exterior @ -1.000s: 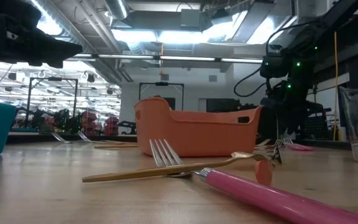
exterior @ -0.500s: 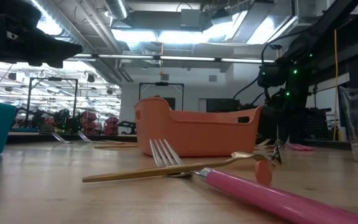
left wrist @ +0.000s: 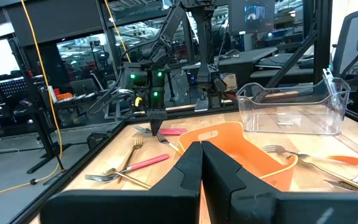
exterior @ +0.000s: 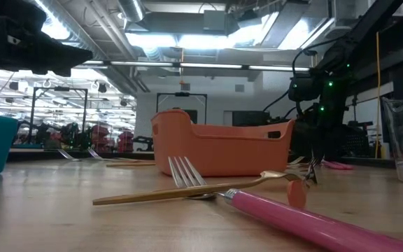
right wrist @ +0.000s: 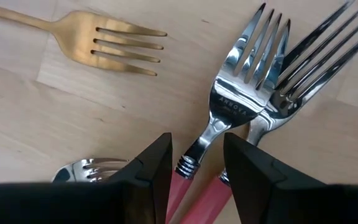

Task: Sort silverware by color (type)
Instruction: Put the pink fork into the orange bin

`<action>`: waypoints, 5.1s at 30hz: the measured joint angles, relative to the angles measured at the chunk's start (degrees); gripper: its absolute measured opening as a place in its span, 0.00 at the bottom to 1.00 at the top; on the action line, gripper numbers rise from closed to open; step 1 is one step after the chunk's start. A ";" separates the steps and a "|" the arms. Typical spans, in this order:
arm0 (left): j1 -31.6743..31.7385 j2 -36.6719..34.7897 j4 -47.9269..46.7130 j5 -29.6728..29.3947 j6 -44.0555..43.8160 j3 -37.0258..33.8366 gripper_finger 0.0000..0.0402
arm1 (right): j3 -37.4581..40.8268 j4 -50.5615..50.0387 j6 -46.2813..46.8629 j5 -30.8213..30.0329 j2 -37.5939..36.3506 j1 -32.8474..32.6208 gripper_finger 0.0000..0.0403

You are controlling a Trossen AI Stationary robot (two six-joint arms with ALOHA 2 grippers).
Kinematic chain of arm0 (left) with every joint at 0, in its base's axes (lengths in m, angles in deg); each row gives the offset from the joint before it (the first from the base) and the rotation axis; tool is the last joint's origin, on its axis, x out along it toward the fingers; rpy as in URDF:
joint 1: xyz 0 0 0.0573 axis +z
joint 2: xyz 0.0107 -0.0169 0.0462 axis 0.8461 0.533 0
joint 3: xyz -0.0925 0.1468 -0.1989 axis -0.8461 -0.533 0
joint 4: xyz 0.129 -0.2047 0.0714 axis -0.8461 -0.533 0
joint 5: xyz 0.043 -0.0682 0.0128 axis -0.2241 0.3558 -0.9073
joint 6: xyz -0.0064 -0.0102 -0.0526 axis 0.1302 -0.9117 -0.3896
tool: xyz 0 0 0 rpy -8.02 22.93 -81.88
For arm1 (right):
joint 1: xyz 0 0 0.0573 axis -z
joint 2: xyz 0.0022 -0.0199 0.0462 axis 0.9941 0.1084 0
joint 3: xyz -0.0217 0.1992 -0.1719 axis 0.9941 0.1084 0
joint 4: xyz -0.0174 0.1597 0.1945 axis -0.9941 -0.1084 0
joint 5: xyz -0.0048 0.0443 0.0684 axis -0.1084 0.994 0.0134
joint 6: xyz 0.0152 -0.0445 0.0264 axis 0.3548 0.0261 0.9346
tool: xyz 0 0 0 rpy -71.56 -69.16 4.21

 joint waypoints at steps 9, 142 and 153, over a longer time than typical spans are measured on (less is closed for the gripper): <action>-0.02 0.02 -0.02 0.00 0.00 0.00 0.00 | 0.00 0.00 0.00 0.00 0.00 0.00 0.33; 0.00 0.01 -0.08 -1.75 0.02 -0.02 0.00 | -6.19 32.78 -26.38 19.54 -12.64 -39.48 0.03; -0.02 0.01 -0.08 -1.75 0.02 -0.02 0.00 | -6.19 39.12 -27.47 21.93 -1.45 -41.26 0.03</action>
